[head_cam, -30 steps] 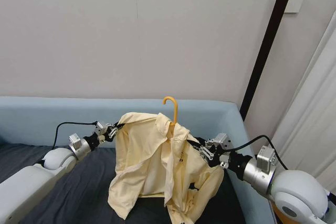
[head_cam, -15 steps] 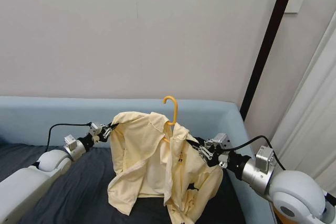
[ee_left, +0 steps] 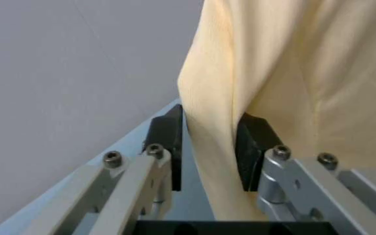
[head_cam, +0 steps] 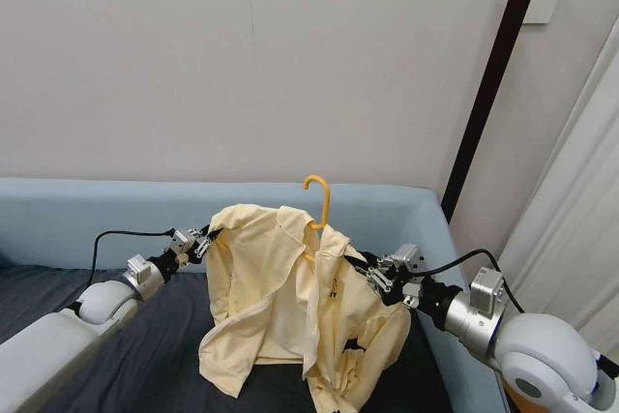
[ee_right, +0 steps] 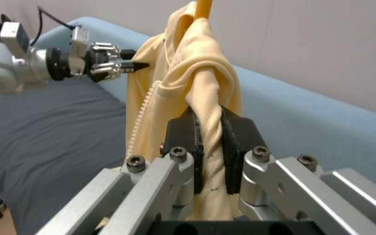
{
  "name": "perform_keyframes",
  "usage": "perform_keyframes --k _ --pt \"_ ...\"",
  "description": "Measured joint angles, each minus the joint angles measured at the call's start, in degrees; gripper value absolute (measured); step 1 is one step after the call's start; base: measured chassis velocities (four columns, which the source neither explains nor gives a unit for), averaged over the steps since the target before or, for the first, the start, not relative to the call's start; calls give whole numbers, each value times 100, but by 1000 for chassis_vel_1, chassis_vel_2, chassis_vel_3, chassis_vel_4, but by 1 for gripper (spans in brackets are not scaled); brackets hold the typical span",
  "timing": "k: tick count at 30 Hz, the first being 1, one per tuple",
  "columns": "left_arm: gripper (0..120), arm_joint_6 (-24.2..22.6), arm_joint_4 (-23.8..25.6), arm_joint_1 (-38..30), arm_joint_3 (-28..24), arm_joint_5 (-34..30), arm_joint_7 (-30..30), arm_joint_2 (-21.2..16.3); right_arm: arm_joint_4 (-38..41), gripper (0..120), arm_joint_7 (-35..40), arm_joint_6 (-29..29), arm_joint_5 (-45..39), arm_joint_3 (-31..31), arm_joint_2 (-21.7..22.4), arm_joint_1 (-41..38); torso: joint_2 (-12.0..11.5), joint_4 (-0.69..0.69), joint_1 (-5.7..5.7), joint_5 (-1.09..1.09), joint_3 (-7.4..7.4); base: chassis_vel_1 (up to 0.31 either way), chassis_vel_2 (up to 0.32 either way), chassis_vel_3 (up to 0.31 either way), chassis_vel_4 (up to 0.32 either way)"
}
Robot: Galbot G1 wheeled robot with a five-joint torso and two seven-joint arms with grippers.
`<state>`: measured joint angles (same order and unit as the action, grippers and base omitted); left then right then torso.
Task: Pick up the clothes from the sofa and hang them on the clothes hanger.
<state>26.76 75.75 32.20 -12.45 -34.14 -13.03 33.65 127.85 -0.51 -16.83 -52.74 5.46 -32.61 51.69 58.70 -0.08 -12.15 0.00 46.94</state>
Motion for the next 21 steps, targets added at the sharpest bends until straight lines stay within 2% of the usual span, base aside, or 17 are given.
perform_keyframes --k 1,5,6,10,12,14,16,17,20,21 --pt "34 0 0 0 0 0 0 0 0 8 0 0 0 0 0 0 0 0 0 0 0 0 0 0 0" --pt "51 95 157 102 145 114 156 -140 37 8 116 -38 -66 56 5 6 0 -2 0 -1 0 0 0 0 0" --pt "51 95 157 102 145 114 156 -140 37 8 116 -38 -66 56 5 6 0 -2 0 -1 0 0 0 0 0" --pt "72 260 342 369 448 272 123 -323 21 8 280 -87 -145 104 8 -25 0 -1 0 0 0 0 0 0 0" --pt "73 294 348 414 482 272 107 -344 20 8 302 -90 -165 109 9 -23 0 -1 0 0 0 0 0 0 0" --pt "85 476 315 572 592 266 -3 -392 47 8 383 -104 -246 144 2 9 0 0 0 -1 0 0 0 0 0" --pt "88 557 291 635 649 245 -79 -395 74 8 424 -107 -269 157 -4 16 0 0 0 -1 0 0 0 0 0" --pt "99 694 488 1088 997 -199 -411 -301 234 8 725 -210 -368 198 -11 27 0 -1 0 0 0 0 0 0 0" --pt "100 518 1193 1951 1619 -620 120 47 462 8 1317 -469 -711 339 -28 52 0 -1 0 -1 0 0 0 0 0" --pt "100 518 1193 1951 1619 -620 120 47 462 8 1317 -469 -711 339 -28 52 0 -1 0 -1 0 0 0 0 0"
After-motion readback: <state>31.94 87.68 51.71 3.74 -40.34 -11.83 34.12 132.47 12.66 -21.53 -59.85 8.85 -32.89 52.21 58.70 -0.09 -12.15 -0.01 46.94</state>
